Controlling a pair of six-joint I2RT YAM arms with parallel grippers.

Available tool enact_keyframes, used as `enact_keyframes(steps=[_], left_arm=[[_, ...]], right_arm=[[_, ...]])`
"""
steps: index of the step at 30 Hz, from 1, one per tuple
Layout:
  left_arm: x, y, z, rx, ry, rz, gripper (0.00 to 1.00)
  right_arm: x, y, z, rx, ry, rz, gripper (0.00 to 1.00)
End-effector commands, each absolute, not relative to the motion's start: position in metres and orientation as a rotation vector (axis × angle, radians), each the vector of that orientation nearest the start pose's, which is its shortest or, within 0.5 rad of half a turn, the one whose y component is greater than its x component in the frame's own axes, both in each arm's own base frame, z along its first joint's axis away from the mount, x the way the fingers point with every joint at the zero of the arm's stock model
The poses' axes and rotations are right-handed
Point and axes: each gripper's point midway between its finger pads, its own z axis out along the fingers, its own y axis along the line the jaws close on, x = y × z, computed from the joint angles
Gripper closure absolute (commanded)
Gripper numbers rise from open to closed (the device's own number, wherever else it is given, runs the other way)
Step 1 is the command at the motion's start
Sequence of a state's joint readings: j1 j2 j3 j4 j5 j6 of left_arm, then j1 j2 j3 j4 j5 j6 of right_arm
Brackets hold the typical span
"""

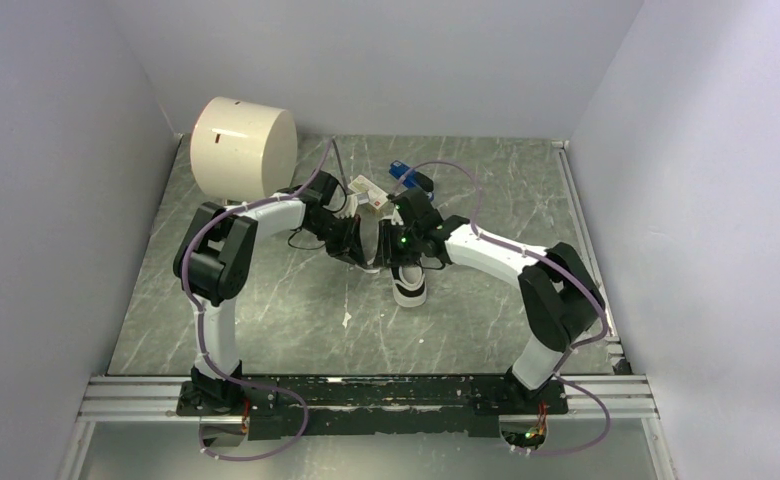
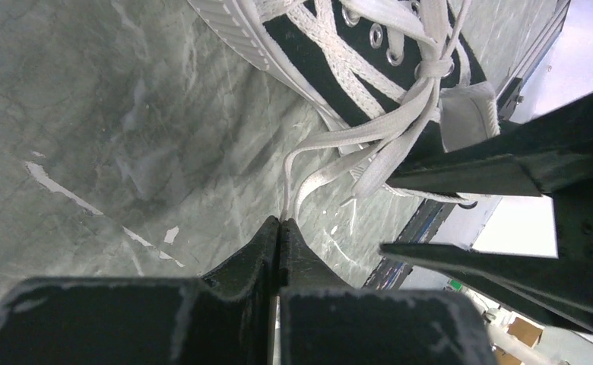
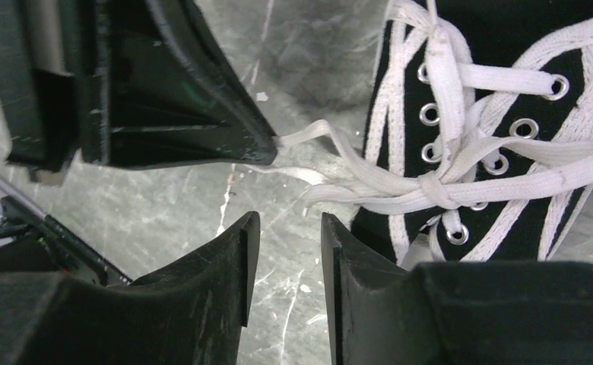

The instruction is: Tie the shoes

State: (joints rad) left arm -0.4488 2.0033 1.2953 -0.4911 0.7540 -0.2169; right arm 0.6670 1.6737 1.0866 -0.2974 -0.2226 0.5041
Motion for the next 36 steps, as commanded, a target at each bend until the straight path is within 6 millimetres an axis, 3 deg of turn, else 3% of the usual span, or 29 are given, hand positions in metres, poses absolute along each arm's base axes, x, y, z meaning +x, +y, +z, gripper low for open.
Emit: enact_keyframes(steps=[1, 4, 12, 18, 20, 23, 27, 32, 36], left_arm=[[0.294, -0.285, 0.045, 0.543, 2.741, -1.234, 0.95], [0.293, -0.285, 0.046, 0.543, 2.736, -1.239, 0.95], [0.294, -0.287, 0.051, 0.554, 2.723, -1.252, 0.95], [0.294, -0.287, 0.051, 0.555, 2.724, -1.255, 0.95], [0.294, -0.287, 0.050, 0.555, 2.726, -1.254, 0.95], [0.293, -0.287, 0.051, 0.556, 2.727, -1.254, 0.95], [0.294, -0.284, 0.048, 0.553, 2.741, -1.223, 0.95], [0.296, -0.286, 0.049, 0.550, 2.738, -1.227, 0.95], [0.298, -0.288, 0.051, 0.540, 2.729, -1.246, 0.95]], right_arm=[[0.295, 0.297, 0.067, -0.230, 2.575, 0.683, 0.62], [0.300, 0.297, 0.066, -0.195, 2.568, 0.665, 0.66], [0.304, 0.297, 0.055, -0.167, 2.598, 0.614, 0.64], [0.304, 0.299, 0.052, -0.176, 2.608, 0.578, 0.72], [0.305, 0.298, 0.052, -0.168, 2.613, 0.567, 0.67], [0.303, 0.297, 0.056, -0.136, 2.616, 0.563, 0.54], [0.298, 0.295, 0.061, -0.072, 2.653, 0.556, 0.48], [0.294, 0.279, 0.053, 0.117, 2.709, 0.450, 0.51], [0.298, 0.282, 0.060, 0.226, 2.680, 0.477, 0.55]])
